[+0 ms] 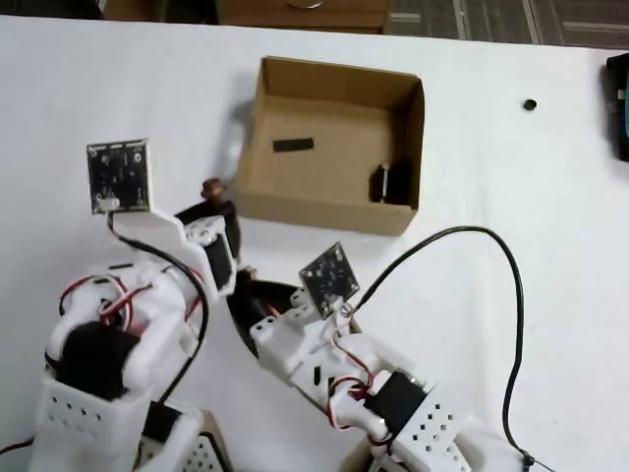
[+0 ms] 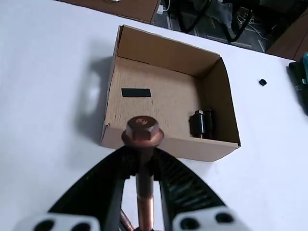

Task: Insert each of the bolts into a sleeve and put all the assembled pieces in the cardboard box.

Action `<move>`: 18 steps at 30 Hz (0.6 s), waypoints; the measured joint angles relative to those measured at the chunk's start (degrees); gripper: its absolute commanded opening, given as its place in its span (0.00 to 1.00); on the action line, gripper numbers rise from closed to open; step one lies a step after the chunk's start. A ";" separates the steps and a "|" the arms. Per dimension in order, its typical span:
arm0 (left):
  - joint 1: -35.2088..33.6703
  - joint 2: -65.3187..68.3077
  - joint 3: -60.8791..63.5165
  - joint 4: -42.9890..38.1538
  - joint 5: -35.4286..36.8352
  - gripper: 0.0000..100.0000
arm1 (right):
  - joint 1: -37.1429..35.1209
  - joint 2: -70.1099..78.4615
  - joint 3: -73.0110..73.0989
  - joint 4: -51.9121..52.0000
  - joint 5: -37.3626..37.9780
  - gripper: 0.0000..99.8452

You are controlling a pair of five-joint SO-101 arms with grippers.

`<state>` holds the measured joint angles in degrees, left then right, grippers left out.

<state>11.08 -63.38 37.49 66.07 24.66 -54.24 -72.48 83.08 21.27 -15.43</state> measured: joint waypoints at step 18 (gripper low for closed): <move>-0.09 -6.51 8.79 -1.76 0.00 0.02 | 0.53 0.00 0.00 0.00 0.00 0.02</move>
<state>10.99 -69.89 46.29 64.31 24.66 -53.71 -72.48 83.08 21.27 -15.43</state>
